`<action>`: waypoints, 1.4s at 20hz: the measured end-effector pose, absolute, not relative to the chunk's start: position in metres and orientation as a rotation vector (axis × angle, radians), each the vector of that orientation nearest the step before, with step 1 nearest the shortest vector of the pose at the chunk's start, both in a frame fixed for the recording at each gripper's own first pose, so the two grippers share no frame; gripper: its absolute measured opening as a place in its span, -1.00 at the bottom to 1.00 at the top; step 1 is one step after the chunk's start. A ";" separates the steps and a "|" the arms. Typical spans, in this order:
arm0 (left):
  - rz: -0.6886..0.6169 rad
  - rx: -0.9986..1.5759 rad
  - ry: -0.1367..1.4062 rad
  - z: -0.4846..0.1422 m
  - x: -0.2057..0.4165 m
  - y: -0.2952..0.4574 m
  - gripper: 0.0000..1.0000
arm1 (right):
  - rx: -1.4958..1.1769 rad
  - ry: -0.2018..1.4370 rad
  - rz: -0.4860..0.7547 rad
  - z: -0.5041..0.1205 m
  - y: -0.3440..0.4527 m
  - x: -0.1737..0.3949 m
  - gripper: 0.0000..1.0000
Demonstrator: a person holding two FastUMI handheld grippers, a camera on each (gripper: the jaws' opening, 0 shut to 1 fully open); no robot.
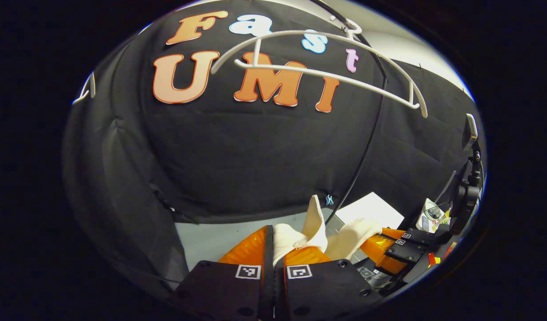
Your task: Grasp the clothes on the hanger with both hands and then place them into the laundry hamper below.
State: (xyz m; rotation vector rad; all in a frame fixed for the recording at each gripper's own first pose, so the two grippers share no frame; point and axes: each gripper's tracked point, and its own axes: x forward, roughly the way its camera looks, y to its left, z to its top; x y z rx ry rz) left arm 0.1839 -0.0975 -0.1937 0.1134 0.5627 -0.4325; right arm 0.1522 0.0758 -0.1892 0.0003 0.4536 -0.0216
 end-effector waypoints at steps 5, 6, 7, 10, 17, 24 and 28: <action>-0.412 0.076 0.737 -0.253 0.186 -0.087 -0.85 | 0.023 0.593 -0.036 -0.241 0.076 0.166 -0.99; -0.402 0.065 0.774 -0.265 0.186 -0.084 -0.85 | 0.032 0.623 -0.033 -0.252 0.078 0.165 -0.98; -0.383 0.061 0.809 -0.277 0.185 -0.078 -0.85 | 0.040 0.654 -0.028 -0.262 0.082 0.164 -0.97; -0.350 0.035 0.914 -0.310 0.182 -0.068 -0.85 | 0.077 0.755 -0.021 -0.295 0.087 0.162 -0.95; -0.272 0.053 1.052 -0.362 0.176 -0.042 -0.82 | 0.127 0.844 -0.027 -0.328 0.086 0.165 -0.87; -0.249 0.085 1.232 -0.428 0.156 -0.041 -0.77 | 0.089 0.899 -0.016 -0.358 0.088 0.180 -0.87; -0.249 0.078 1.255 -0.429 0.161 -0.040 -0.72 | 0.116 0.940 -0.025 -0.366 0.080 0.174 -0.87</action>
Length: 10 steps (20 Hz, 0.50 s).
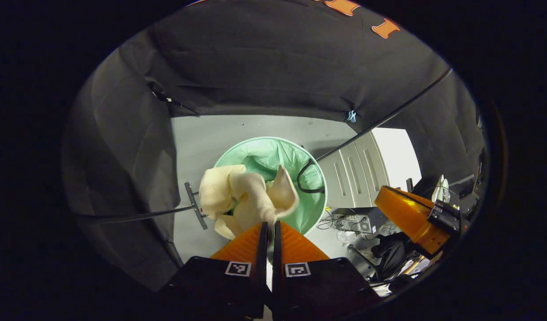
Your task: Grasp the clothes on the hanger with both hands and then place them into the laundry hamper below.
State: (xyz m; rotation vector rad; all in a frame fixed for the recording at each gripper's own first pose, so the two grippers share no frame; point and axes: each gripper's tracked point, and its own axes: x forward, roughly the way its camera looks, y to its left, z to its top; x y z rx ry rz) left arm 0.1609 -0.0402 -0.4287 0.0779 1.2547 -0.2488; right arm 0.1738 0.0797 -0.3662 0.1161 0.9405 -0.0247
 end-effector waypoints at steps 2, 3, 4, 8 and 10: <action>-0.237 0.075 1.241 -0.422 0.169 -0.039 -0.70 | 0.130 0.945 -0.037 -0.366 0.073 0.174 -0.87; -0.228 0.074 1.242 -0.419 0.171 -0.039 -0.70 | 0.137 0.945 -0.039 -0.366 0.070 0.172 -0.85; -0.226 0.067 1.245 -0.417 0.168 -0.040 -0.41 | 0.142 0.946 -0.039 -0.365 0.068 0.172 -0.85; -0.209 0.062 1.264 -0.419 0.156 -0.041 0.02 | 0.140 0.949 -0.044 -0.361 0.058 0.169 -0.80; -0.199 0.056 1.268 -0.419 0.150 -0.042 0.14 | 0.139 0.943 -0.039 -0.357 0.056 0.169 -0.77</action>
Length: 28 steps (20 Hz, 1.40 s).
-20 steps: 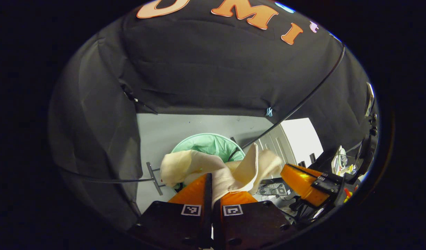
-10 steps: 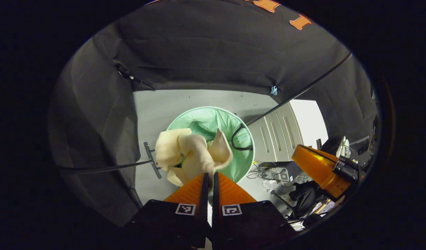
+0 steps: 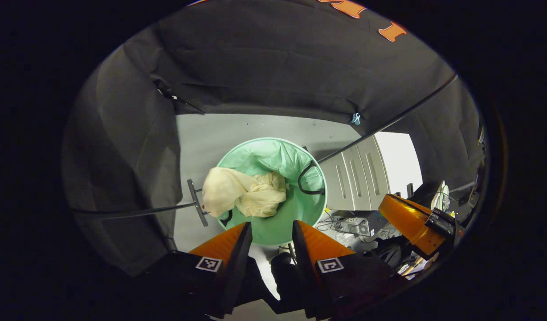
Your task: Grasp the clothes on the hanger with both hands and then place them into the laundry hamper below.
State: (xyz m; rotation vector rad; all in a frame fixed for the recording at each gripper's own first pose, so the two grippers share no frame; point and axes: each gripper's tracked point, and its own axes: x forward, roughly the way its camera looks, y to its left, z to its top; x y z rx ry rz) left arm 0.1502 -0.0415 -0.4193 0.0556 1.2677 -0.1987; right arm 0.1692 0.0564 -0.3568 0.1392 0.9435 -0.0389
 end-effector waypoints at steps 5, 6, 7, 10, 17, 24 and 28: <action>-0.179 0.061 1.253 -0.409 0.139 -0.036 0.78 | 0.145 0.927 -0.059 -0.350 0.037 0.164 -0.63; -0.182 0.054 1.251 -0.407 0.138 -0.041 1.00 | 0.153 0.922 -0.067 -0.349 0.032 0.163 -0.44; -0.173 0.057 1.247 -0.406 0.137 -0.039 0.99 | 0.160 0.918 -0.074 -0.346 0.027 0.162 -0.56; -0.177 0.066 1.229 -0.400 0.133 -0.043 0.92 | 0.184 0.889 -0.085 -0.335 0.011 0.160 -0.51; -0.172 0.084 1.142 -0.376 0.116 -0.062 0.92 | 0.216 0.822 -0.055 -0.305 -0.033 0.151 0.14; -0.111 0.014 1.015 -0.337 0.081 -0.095 1.00 | 0.142 0.732 0.015 -0.251 -0.077 0.122 0.56; -0.092 0.053 0.917 -0.310 0.067 -0.107 0.92 | 0.100 0.640 0.054 -0.203 -0.095 0.111 0.74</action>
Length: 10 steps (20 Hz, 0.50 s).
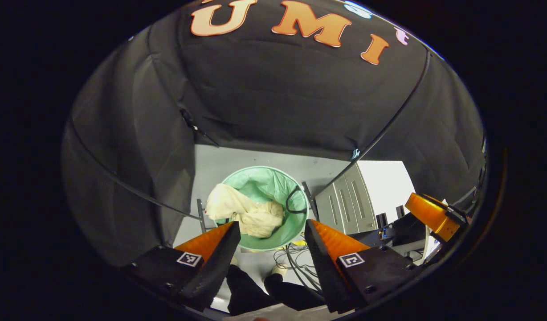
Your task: Grasp the clothes on the hanger with both hands and then place them into the laundry hamper below.
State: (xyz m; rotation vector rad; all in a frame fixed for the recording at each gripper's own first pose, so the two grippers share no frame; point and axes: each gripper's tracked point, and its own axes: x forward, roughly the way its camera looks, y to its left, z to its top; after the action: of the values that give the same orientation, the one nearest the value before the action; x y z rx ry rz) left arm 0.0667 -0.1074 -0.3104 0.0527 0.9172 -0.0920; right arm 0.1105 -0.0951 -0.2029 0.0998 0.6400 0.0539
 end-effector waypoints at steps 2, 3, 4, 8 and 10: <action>-0.085 0.049 0.875 -0.291 0.059 -0.115 0.92 | 0.082 0.589 0.065 -0.179 -0.102 0.108 0.76; -0.085 0.042 0.851 -0.280 0.057 -0.119 0.92 | 0.077 0.565 0.067 -0.166 -0.104 0.108 0.79; -0.084 0.036 0.822 -0.270 0.057 -0.121 0.92 | 0.078 0.540 0.069 -0.154 -0.105 0.106 0.81; -0.066 0.031 0.673 -0.222 0.072 -0.118 0.92 | 0.062 0.426 0.068 -0.102 -0.106 0.097 0.86; -0.070 0.016 0.594 -0.196 0.080 -0.118 0.92 | 0.057 0.400 0.081 -0.089 -0.100 0.092 0.85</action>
State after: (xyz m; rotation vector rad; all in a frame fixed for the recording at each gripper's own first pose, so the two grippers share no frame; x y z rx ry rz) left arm 0.0795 -0.1180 -0.1960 0.0159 0.5938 -0.0698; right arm 0.0915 -0.0998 -0.0888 0.0566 0.3999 0.0813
